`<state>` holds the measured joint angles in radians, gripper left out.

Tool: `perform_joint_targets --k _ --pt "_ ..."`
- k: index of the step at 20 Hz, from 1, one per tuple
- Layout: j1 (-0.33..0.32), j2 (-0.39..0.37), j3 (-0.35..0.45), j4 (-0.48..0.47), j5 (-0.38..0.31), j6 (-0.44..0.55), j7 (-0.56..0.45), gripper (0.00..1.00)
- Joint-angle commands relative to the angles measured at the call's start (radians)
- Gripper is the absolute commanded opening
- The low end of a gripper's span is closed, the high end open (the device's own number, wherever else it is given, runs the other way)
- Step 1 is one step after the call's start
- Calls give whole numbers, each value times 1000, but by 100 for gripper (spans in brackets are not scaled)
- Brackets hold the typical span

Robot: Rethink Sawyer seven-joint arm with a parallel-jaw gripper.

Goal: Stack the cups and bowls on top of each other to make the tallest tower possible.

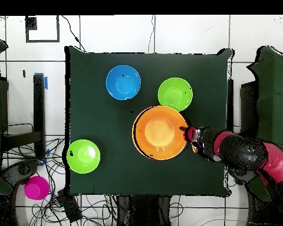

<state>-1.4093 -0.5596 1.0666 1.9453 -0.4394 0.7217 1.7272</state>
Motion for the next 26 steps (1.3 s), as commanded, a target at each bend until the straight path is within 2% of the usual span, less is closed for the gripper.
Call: perform_joint_targets --k 1,26 --pt "53 -7 -6 -2 -32 -1 -88 0" --pt "53 -1 -8 -12 -30 2 -92 0"
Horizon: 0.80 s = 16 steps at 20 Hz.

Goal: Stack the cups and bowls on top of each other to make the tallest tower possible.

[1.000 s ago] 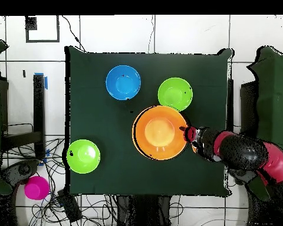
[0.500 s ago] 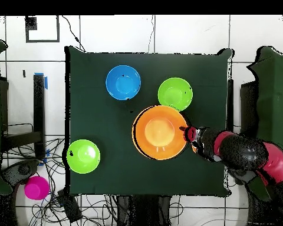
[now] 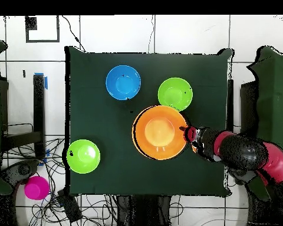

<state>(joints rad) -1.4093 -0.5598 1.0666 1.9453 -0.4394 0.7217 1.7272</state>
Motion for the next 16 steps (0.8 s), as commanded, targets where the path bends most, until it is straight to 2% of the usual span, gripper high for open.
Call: perform_joint_targets --k 1,16 --pt "53 -1 -7 -12 -30 3 -93 0" --pt "51 -2 -9 -5 -28 1 -87 0"
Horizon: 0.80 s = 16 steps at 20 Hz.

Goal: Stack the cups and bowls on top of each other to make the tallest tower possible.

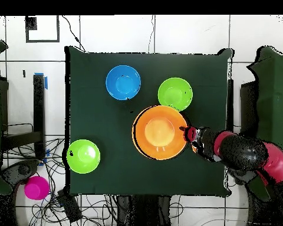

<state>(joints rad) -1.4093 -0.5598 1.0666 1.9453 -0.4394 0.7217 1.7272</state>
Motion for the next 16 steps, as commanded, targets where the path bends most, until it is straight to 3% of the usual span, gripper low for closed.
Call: perform_joint_targets --k 1,8,9,16 --pt "51 -1 -8 -5 -28 1 -87 0" --pt "47 -5 -2 -6 -41 -17 -96 0" --pt "47 -8 -2 -6 -45 -20 -96 100" --pt "49 -11 -2 -4 -50 -11 -107 100"
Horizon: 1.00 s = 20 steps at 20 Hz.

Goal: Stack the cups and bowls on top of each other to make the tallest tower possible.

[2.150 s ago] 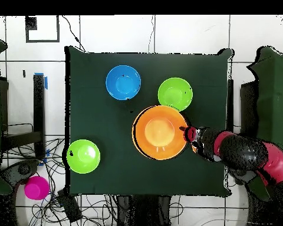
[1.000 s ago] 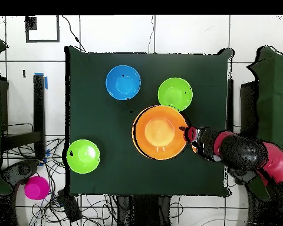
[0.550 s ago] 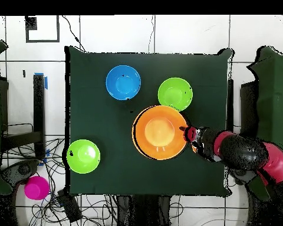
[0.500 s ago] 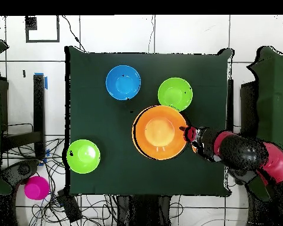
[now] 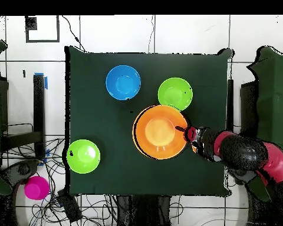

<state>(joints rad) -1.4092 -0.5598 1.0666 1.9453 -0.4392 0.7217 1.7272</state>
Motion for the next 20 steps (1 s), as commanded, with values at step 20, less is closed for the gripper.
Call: perform_joint_targets --k 20 --pt "39 -65 21 15 -6 26 -80 100"
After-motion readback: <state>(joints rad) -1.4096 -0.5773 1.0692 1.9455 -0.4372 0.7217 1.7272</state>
